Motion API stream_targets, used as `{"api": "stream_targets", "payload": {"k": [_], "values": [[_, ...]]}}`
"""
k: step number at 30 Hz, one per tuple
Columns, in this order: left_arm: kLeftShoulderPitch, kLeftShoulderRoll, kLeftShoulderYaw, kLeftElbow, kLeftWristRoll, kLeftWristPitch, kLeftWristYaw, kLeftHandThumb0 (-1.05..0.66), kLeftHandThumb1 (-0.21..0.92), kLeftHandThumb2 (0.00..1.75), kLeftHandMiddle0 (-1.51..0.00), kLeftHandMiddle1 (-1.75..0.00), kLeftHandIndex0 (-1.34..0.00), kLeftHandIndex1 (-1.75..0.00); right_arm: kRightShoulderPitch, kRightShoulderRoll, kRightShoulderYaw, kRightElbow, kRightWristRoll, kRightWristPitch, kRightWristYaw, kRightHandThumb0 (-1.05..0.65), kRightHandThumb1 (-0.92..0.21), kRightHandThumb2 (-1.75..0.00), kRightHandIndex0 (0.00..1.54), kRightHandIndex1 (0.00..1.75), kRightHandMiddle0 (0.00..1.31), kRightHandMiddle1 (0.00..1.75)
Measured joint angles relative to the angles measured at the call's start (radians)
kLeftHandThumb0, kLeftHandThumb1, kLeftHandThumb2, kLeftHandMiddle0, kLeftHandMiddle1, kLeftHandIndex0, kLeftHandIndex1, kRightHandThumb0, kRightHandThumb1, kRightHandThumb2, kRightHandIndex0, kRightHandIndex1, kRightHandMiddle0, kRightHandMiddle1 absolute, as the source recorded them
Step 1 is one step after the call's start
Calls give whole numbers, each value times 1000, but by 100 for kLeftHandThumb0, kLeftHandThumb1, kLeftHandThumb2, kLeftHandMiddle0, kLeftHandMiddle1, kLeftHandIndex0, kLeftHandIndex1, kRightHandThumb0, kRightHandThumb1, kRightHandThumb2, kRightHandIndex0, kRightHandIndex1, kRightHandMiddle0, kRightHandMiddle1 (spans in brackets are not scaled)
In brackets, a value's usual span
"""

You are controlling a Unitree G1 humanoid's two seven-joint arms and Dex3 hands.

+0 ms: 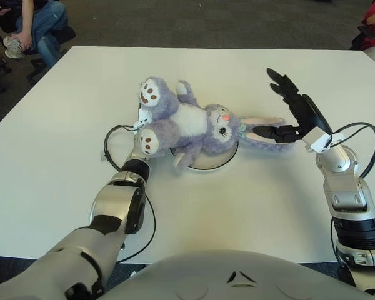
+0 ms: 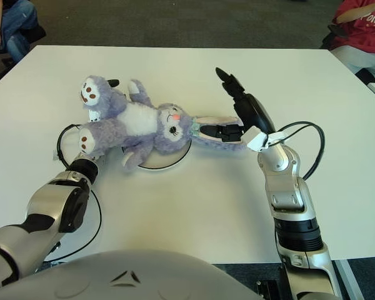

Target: Put the doll into the plate.

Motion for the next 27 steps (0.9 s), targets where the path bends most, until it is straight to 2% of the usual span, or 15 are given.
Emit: {"api": "stream_targets", "payload": {"k": [9, 13, 15, 21, 27], "values": [[0, -1, 5, 0, -7, 0, -10, 39, 55, 97, -47, -167, 0, -130, -1, 54, -16, 1, -7, 65, -60, -90, -91, -23, 45, 16, 0, 84], [0, -1, 7, 0, -7, 1, -10, 39, 55, 96, -47, -167, 0, -129, -6, 65, -18, 8, -33, 93, -96, -88, -92, -24, 31, 40, 0, 95], [0, -1, 7, 0, -7, 1, -9, 39, 55, 96, -47, -167, 0, -128, -11, 73, -18, 14, -58, 111, -124, -86, -92, -26, 27, 44, 0, 99], [-1, -1, 7, 0, -6, 2, -3, 39, 55, 96, -47, -167, 0, -127, -24, 92, -16, 40, -122, 158, -186, -85, -92, -36, 24, 46, 0, 106], [-1, -1, 8, 0, -6, 2, 1, 39, 55, 95, -48, -166, 0, -127, -36, 105, -9, 67, -157, 186, -223, -79, -92, -43, 28, 51, 0, 101]]}}
